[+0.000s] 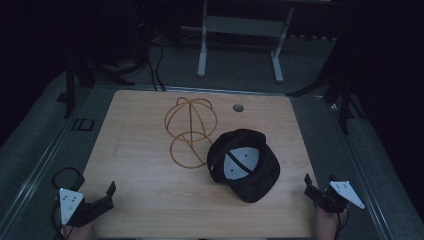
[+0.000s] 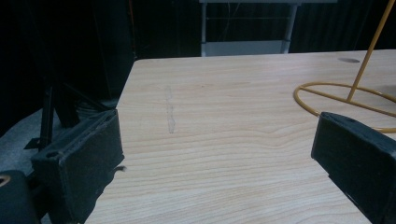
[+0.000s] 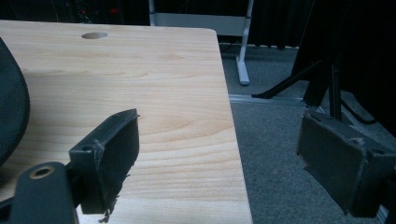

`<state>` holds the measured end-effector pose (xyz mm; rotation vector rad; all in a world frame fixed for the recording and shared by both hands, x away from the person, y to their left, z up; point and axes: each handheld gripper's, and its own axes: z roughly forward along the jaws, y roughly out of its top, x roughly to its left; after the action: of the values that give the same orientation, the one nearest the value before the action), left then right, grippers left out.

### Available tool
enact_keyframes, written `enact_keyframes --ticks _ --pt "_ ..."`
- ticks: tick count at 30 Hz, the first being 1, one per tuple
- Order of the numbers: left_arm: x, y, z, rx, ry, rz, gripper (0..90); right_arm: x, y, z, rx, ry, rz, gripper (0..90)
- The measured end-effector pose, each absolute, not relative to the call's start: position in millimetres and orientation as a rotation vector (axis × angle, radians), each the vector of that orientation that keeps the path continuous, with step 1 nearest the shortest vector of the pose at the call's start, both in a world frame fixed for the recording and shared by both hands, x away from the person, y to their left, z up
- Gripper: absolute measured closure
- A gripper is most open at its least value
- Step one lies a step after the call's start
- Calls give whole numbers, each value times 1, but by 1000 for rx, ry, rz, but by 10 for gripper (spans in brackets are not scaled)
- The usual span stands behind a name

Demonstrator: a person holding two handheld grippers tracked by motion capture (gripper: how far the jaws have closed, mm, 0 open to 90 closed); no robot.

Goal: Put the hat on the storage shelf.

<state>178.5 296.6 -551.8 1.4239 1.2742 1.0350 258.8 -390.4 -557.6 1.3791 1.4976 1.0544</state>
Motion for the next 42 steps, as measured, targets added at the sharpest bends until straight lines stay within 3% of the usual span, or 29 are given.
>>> enact_keyframes --ticks 12,25,32,37,42 --pt "181 299 -556 1409 1322 989 26 261 -396 -547 1429 1520 1108 135" --pt "180 296 -553 1387 1325 970 26 293 -378 -472 1262 1662 1198 131" --pt "181 295 -553 1374 1324 848 26 312 -362 -449 1139 1821 1290 133" --pt "185 292 -555 1445 1369 735 27 325 -346 -438 1090 1888 1345 133" --pt "185 282 -552 1537 1356 771 26 339 -324 -435 1027 1952 1330 121"
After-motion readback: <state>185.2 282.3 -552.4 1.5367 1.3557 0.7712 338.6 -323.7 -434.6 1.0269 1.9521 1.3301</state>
